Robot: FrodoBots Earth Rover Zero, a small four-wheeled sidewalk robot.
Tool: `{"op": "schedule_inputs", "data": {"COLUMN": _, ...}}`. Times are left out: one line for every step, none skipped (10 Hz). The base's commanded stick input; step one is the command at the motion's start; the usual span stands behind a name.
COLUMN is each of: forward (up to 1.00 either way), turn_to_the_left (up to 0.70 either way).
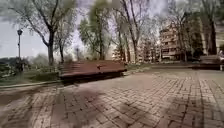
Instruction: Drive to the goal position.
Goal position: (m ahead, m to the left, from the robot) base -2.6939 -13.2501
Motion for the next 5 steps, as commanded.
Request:
{"op": "schedule_inputs", "data": {"forward": 0.00, "turn_to_the_left": -0.45}}
{"op": "schedule_inputs", "data": {"forward": 0.00, "turn_to_the_left": -0.45}}
{"op": "schedule_inputs", "data": {"forward": 0.00, "turn_to_the_left": -0.45}}
{"op": "schedule_inputs", "data": {"forward": 0.00, "turn_to_the_left": -0.45}}
{"op": "schedule_inputs", "data": {"forward": 0.00, "turn_to_the_left": -0.45}}
